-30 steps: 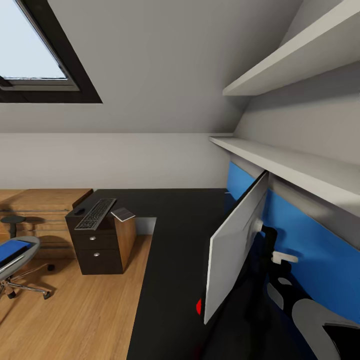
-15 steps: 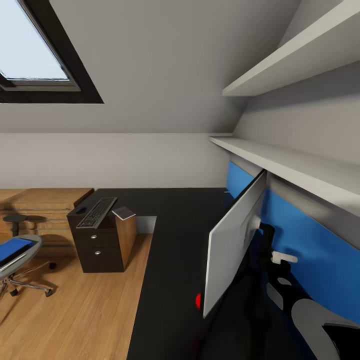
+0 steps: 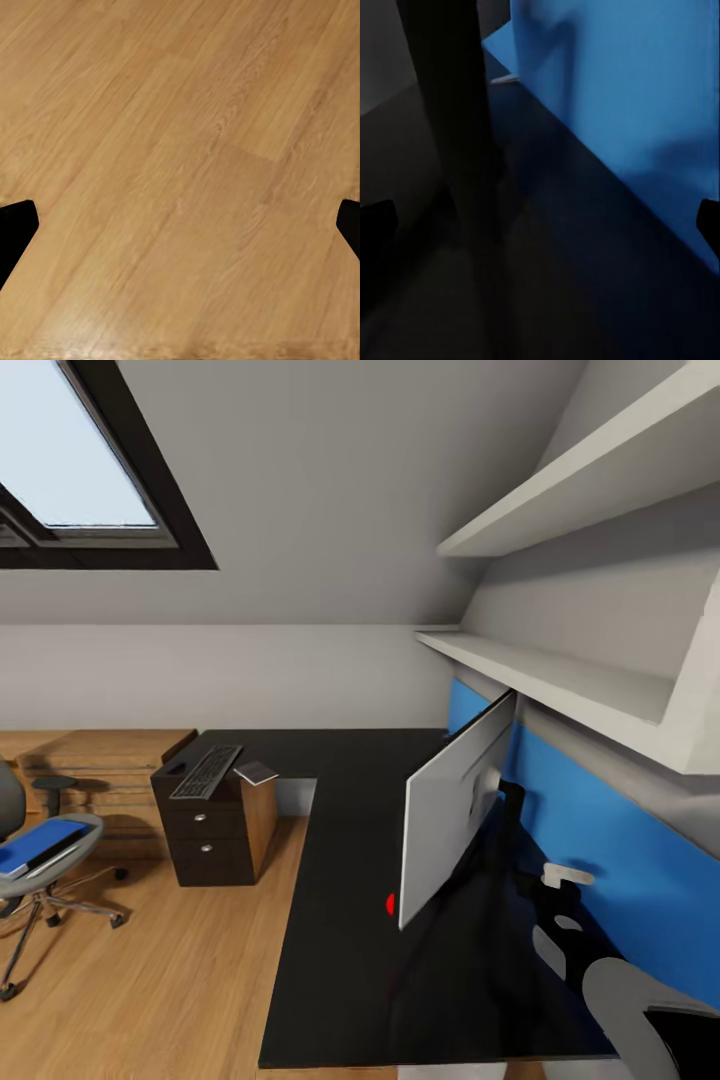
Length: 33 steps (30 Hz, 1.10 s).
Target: In the bedroom, organize the workspace by keeping the computer under the desk, ensuring the monitor is on the desk, placing the keyboard on the desk next to the monitor, placing the mouse on the desk next to the keyboard, moving the folder from the swivel chair onto the desk next to the mouse, stacking the notebook on top of the folder with the pen on top of the notebook, and positioning the swivel chair next to the desk.
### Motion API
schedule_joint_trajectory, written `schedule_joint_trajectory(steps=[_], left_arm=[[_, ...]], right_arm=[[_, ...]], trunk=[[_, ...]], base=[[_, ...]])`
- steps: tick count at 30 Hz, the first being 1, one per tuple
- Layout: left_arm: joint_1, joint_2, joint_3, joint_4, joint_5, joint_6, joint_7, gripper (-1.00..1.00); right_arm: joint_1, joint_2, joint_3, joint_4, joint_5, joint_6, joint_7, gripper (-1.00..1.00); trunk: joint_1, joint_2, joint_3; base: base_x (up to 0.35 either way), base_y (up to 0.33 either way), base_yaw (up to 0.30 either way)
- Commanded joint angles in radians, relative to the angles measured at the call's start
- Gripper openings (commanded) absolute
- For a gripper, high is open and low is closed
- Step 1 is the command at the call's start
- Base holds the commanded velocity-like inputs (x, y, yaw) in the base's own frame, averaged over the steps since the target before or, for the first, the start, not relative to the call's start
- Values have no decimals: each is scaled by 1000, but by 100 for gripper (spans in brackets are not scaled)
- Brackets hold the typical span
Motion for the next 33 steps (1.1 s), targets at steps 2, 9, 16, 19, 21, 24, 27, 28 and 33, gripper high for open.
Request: schedule_joint_trajectory(steps=[2, 9, 16, 19, 21, 24, 27, 28, 33], left_arm=[[-1, 0, 8, 0, -6, 30, 0, 100], [-1, 1, 6, -1, -7, 132, -4, 100], [0, 1, 5, -1, -7, 147, -4, 100], [0, 2, 5, -1, -6, 147, -4, 100], [-1, 2, 5, -1, -6, 147, -4, 100], [0, 4, 5, -1, -6, 147, -4, 100], [-1, 9, 5, -1, -6, 147, -4, 100], [-1, 9, 5, -1, -6, 147, -4, 100], [-1, 11, 5, -1, -6, 146, -4, 100]], right_arm=[[-1, 1, -3, 1, -4, -4, 3, 100], [0, 25, -3, -6, -6, -16, 5, 100], [5, 82, -3, -15, 2, -102, 4, 100], [6, 106, -3, -36, 12, -105, 2, 100], [11, 118, -3, -64, 16, -102, 0, 100], [30, 126, -4, -119, 19, -86, -1, 100], [72, 129, -4, -223, 20, -13, -2, 100], [85, 130, -5, -253, 20, 9, -2, 100], [312, 132, -4, -728, 21, 319, -34, 100]], trunk=[[-1, -1, -1], [-1, -1, -1], [-1, -1, -1], [-1, -1, -1], [-1, -1, -1], [-1, -1, -1], [-1, -1, -1], [-1, -1, -1], [-1, -1, -1]], base=[[-329, 0, 0], [-111, 0, 0], [0, 0, 0], [0, 0, 0], [0, 0, 0], [0, 0, 0], [0, 0, 0], [0, 0, 0], [0, 0, 0]])
